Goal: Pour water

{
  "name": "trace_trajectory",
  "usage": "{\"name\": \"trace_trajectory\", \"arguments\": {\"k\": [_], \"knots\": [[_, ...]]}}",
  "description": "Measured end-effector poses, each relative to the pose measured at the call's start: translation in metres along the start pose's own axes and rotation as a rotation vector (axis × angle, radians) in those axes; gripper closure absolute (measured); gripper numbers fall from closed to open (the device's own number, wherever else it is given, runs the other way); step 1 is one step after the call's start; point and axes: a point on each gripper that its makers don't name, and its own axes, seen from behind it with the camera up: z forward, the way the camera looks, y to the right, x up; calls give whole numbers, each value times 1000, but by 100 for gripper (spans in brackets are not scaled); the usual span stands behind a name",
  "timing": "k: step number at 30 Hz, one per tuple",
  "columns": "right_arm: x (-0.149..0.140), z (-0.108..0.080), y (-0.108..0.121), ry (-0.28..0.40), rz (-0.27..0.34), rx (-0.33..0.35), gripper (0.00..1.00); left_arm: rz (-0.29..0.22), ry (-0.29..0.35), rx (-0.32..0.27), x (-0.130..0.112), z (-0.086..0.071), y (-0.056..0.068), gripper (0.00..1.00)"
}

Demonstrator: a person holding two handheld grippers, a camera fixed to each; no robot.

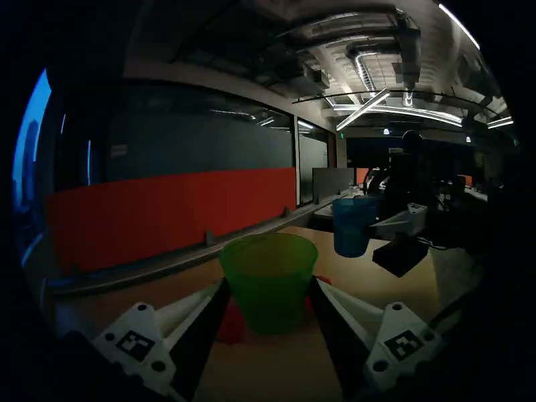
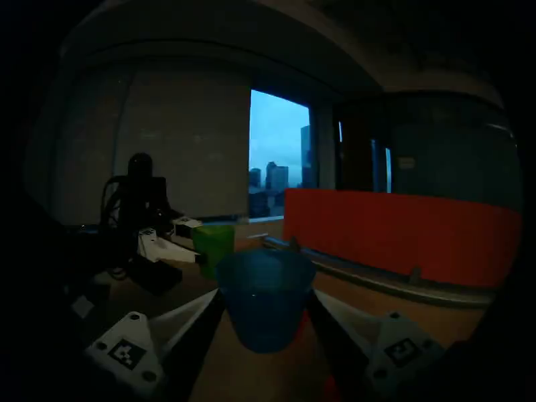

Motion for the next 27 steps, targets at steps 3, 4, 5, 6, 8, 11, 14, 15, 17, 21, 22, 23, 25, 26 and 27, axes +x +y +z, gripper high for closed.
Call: {"name": "trace_trajectory", "arguments": {"k": [3, 4, 5, 6, 8, 11, 14, 15, 17, 21, 22, 23, 25, 26, 27], "knots": [[0, 0, 1, 0, 0, -1, 2, -1, 5, 0, 2, 1, 0, 18], [0, 0, 2, 0, 0, -2, 2, -1, 7, 0, 3, 2, 0, 18], [0, 0, 2, 0, -1, -3, 2, -2, 10, -1, 4, 2, 0, 18], [0, 0, 2, 0, -1, -2, 2, -3, 11, -1, 4, 3, 0, 18], [0, 1, 3, -1, -2, -2, 2, -3, 12, -1, 4, 3, 0, 18], [1, 0, 3, -2, -6, -1, 2, -1, 10, -4, 3, 4, 1, 18], [3, 1, 4, -2, -11, -2, 2, 4, 10, -6, 2, 4, 2, 18], [3, 1, 4, -2, -11, -2, 2, 6, 10, -6, 2, 4, 3, 18], [4, 2, 4, -3, -13, -2, 2, 10, 11, -7, 3, 4, 3, 18], [5, 2, 4, -2, -17, -1, 2, 15, 10, -14, 4, 4, 6, 18], [5, 2, 4, -2, -17, -1, 2, 16, 9, -15, 4, 3, 7, 18], [5, 2, 4, -2, -17, -1, 2, 17, 9, -16, 4, 3, 7, 18], [6, 2, 4, -3, -18, -1, 2, 18, 8, -17, 3, 3, 7, 18], [6, 2, 4, -4, -19, -2, 2, 19, 7, -17, 3, 3, 7, 18], [6, 2, 3, -4, -20, -1, 2, 18, 6, -19, 3, 3, 8, 18]]}}
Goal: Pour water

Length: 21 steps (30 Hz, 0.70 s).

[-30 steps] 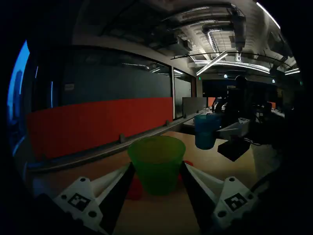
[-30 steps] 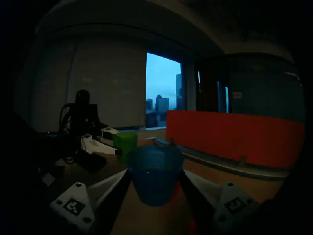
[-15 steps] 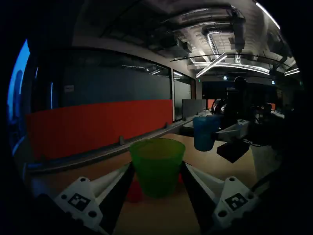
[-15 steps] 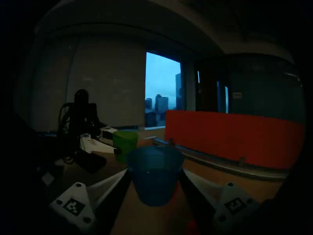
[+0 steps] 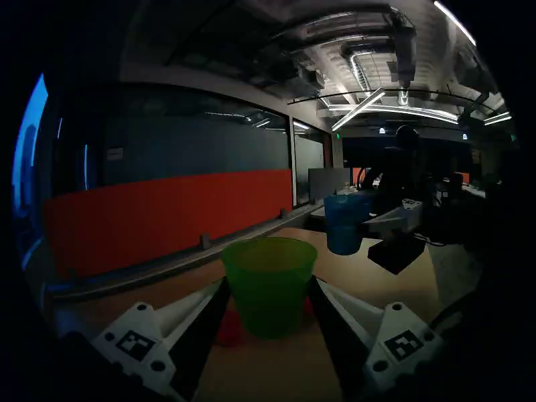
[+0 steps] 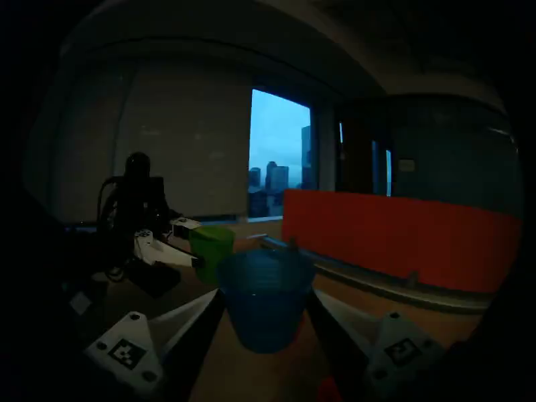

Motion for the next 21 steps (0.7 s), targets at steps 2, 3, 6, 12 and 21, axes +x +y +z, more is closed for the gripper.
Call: {"name": "trace_trajectory", "arguments": {"k": [2, 3, 6, 12, 21], "knots": [[0, 0, -1, -1, -2, 2, 2, -2, -2, -3, -1, 0, 1, 18], [1, 0, -1, -1, -3, 4, 2, -2, -3, -4, -1, 0, 1, 18], [3, 1, -1, -1, -9, 4, 2, -3, -4, -8, -2, 1, 3, 18], [6, 3, 2, -4, -32, -2, 2, -8, -14, -13, -6, 1, 5, 19], [16, 7, 5, -4, -84, 1, 2, -11, -19, -26, -12, 3, 12, 19]]}}
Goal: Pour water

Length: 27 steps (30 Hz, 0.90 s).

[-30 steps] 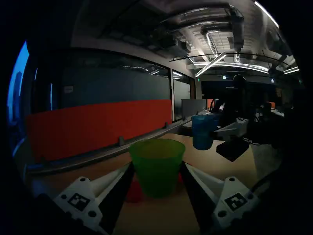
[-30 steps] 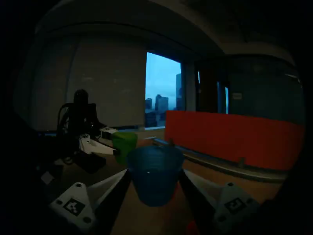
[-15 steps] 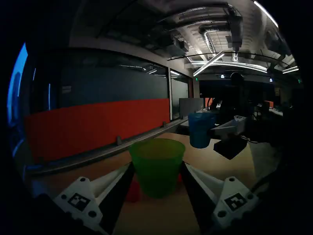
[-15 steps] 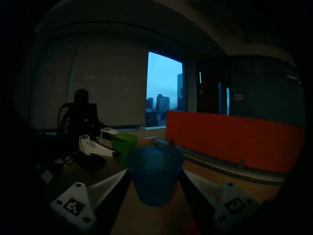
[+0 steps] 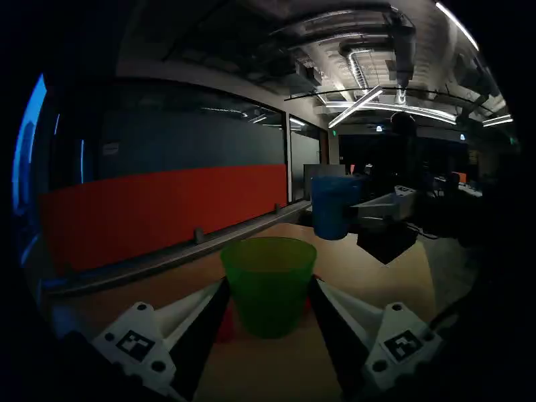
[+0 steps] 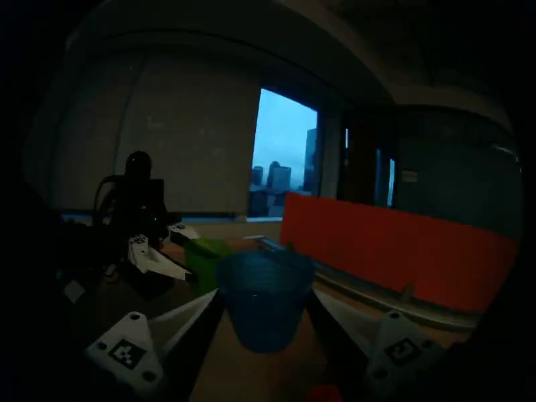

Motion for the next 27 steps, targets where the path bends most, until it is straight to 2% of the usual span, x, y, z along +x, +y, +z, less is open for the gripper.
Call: {"name": "trace_trajectory", "arguments": {"k": [7, 20, 27], "knots": [[8, 4, 2, -4, -54, 7, 2, -15, 3, -20, -2, 1, 9, 19], [15, 16, 1, -22, -205, 32, 2, -24, -3, -72, -8, 2, 26, 19], [22, 22, 0, -14, -267, 44, 2, -25, -7, -88, -11, 3, 29, 19]]}}
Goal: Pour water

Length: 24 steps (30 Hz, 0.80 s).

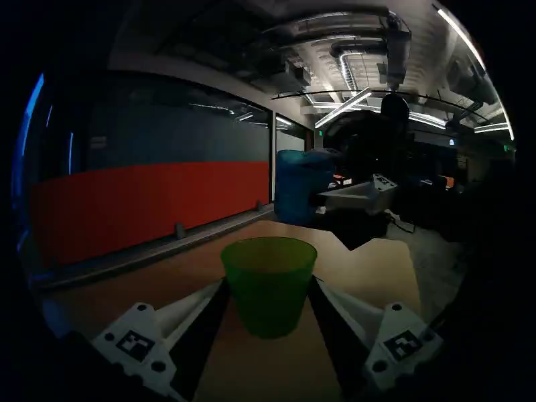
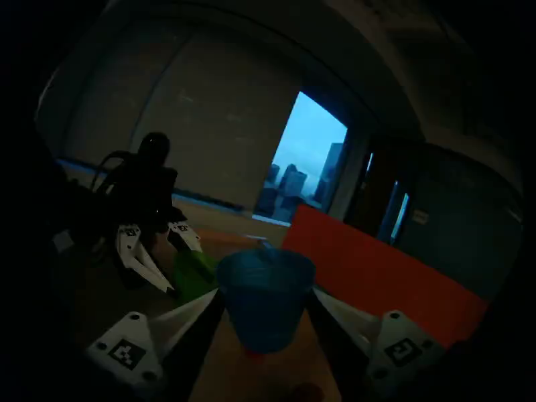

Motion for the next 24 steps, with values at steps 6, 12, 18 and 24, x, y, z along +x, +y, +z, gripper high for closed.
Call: {"name": "trace_trajectory", "arguments": {"k": [6, 12, 18, 24], "knots": [[5, 6, 0, 6, -65, 8, 2, -4, 3, -6, -1, 0, 0, 19], [11, 13, 3, 20, -116, 11, 2, -8, 8, -12, -1, 1, -1, 19], [14, 21, 7, 21, -176, 13, 2, -10, 9, -17, -2, 3, -2, 19], [17, 27, 8, 19, -230, 19, 2, -14, 15, -21, -2, 4, -5, 19]]}}
